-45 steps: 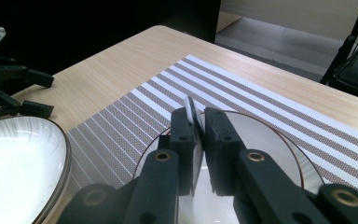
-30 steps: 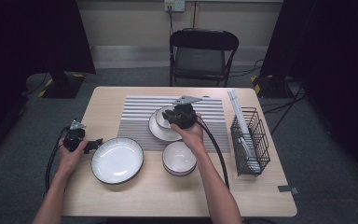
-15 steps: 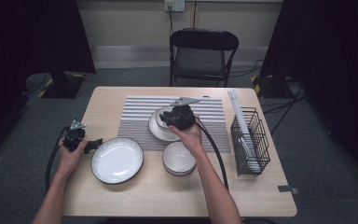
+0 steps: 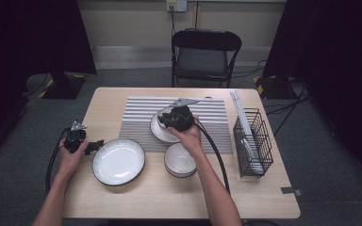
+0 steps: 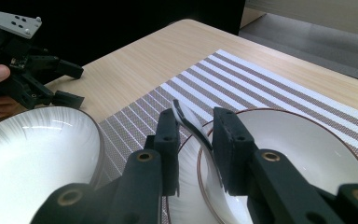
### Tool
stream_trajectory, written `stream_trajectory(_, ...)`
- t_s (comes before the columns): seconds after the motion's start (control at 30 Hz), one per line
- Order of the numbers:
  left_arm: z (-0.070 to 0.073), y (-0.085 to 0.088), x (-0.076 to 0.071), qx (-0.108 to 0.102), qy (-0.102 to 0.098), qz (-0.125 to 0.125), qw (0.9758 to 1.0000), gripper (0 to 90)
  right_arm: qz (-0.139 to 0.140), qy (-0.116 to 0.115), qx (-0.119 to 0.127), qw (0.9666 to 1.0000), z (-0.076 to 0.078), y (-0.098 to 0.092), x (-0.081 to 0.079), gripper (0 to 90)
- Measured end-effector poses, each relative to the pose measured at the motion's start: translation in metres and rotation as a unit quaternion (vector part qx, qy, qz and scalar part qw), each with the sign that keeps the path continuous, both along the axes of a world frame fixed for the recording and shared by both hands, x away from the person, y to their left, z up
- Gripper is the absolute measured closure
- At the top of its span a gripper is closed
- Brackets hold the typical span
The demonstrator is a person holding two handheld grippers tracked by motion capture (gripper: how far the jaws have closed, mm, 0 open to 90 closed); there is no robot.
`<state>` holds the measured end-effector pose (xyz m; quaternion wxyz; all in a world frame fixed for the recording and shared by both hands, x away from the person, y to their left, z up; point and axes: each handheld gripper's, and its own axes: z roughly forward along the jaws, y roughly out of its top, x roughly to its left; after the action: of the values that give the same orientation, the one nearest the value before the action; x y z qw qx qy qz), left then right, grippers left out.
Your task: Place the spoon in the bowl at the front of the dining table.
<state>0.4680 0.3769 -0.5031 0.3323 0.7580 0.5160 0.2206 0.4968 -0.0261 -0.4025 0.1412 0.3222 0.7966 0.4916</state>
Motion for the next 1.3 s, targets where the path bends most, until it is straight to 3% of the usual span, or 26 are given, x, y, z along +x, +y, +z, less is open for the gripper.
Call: stream_trajectory(1.3, 0.000, 0.000, 0.000, -0.001, 0.000, 0.000, 1.0000, 9.3, 0.013, 0.015, -0.013, 0.9997, -0.003, 0.013, 0.004, 68.0)
